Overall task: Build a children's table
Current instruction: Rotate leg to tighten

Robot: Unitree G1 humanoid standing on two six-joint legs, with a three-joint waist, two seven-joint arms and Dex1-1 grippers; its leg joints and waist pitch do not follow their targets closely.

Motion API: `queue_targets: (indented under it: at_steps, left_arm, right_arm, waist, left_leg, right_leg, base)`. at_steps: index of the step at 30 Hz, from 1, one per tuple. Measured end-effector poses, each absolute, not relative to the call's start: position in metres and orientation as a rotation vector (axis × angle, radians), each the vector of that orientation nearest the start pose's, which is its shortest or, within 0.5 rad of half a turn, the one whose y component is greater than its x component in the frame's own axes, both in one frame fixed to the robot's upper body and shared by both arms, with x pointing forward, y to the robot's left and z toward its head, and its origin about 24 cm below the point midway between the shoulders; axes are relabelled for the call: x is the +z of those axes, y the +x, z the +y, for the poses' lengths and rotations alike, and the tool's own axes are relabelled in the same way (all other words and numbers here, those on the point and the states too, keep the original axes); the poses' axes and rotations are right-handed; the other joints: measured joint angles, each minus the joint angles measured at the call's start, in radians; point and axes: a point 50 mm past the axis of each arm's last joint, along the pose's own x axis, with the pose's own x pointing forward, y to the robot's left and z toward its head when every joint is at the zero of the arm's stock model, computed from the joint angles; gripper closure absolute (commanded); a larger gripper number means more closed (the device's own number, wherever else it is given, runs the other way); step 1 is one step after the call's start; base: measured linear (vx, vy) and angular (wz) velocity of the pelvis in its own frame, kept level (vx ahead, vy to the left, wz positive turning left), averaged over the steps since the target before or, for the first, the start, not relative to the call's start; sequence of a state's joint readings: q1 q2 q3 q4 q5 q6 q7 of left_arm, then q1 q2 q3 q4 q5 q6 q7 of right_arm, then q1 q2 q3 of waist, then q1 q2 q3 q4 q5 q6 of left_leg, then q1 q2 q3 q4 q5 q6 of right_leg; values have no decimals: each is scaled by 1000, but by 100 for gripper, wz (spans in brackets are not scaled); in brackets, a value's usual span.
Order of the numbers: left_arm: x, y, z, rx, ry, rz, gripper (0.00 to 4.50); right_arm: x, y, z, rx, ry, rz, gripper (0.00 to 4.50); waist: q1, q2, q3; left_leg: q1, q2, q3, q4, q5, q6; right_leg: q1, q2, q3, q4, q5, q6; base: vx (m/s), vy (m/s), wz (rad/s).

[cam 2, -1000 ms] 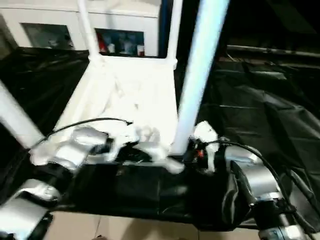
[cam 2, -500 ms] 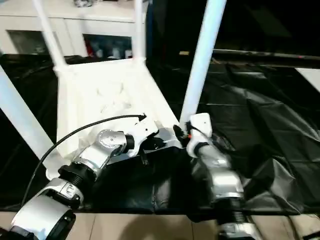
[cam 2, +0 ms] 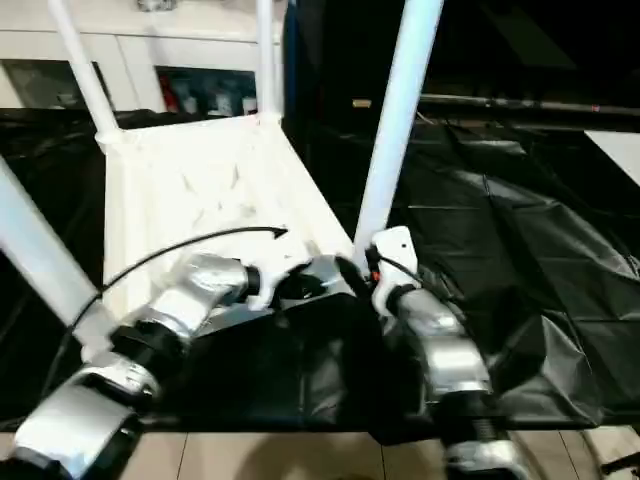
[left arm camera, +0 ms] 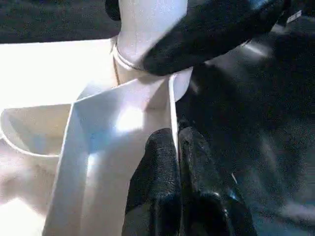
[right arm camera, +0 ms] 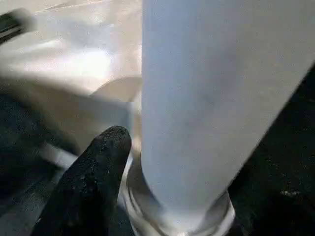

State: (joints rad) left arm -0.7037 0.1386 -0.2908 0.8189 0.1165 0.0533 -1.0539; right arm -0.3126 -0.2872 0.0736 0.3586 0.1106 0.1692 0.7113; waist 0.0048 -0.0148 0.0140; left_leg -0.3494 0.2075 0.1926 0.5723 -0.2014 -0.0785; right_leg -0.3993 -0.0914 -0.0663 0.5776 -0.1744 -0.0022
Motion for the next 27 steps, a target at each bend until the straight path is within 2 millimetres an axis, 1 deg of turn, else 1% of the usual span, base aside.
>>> queue_targets:
  at_steps: [3,5,7,10,14,16,17,18,21,23,27]
  left_arm:
    - [41,323,82,-1396,371,442,450]
    - [41,319,88,-1451,366,450,450]
    - [42,316,95,-1487,365,465,450]
    - [44,313,101,-1532,370,491,450]
    - [43,309,106,-1586,360,513,450]
    - [43,308,108,-1597,359,519,450]
    - [43,307,108,-1601,359,521,450]
    - [43,307,109,-1601,360,523,450]
    - [44,307,111,-1600,361,527,450]
    - [44,307,111,-1599,356,531,450]
    - [44,306,112,-1599,354,534,450]
  right_arm:
    - [36,290,-160,898,-143,299,152]
    - [38,286,-159,975,-144,303,152]
    - [37,282,-159,1037,-154,306,152]
    - [38,278,-160,1116,-170,331,152]
    - [41,273,-162,1208,-193,364,152]
    - [40,271,-162,1232,-194,378,152]
    - [40,271,-163,1239,-193,382,176]
    - [40,270,-163,1245,-189,387,185]
    - [41,270,-163,1257,-172,384,190]
    - [41,270,-163,1259,-166,385,212]
    - [43,270,-162,1266,-169,382,225]
  waist:
    - [2,1,0]
    - [10,1,0]
    - [12,1,1]
    - [16,0,2]
    - [32,1,4]
    - [34,1,4]
    - [34,1,4]
    - [34,1,4]
    - [34,1,4]
    - [33,1,5]
    - [33,1,5]
  left_leg:
    - [-1,0,0,-6,1,1]
    - [-1,1,1,-6,3,5]
    - [-1,1,3,-6,3,6]
    - [-1,0,5,-4,1,8]
    - [0,0,6,-3,0,6]
    - [0,0,6,-3,0,6]
    - [0,0,6,-3,0,6]
    - [0,0,6,-3,0,6]
    - [0,0,6,-3,0,6]
    - [0,1,6,-3,1,6]
    - [0,1,6,-3,0,6]
  right_leg:
    - [-3,1,-1,1,-2,0]
    - [-3,1,-2,1,-6,-2]
    - [-3,0,-1,0,-7,-3]
    - [-3,-1,1,0,-7,-3]
    - [-3,-1,1,1,-7,-3]
    - [-3,-1,1,1,-7,-3]
    - [-3,-1,1,1,-7,-3]
    - [-3,-1,1,1,-7,-3]
    - [-3,-1,1,1,-7,-3]
    - [-3,-1,1,1,-7,-3]
    - [-3,-1,1,1,-7,-3]
  base:
    - [18,-8,0]
    - [34,-9,1]
    - [0,0,0]
    - [0,0,0]
    - [0,0,0]
    - [0,0,0]
    - [0,0,0]
    - [0,0,0]
    - [0,0,0]
    - [0,0,0]
    - [0,0,0]
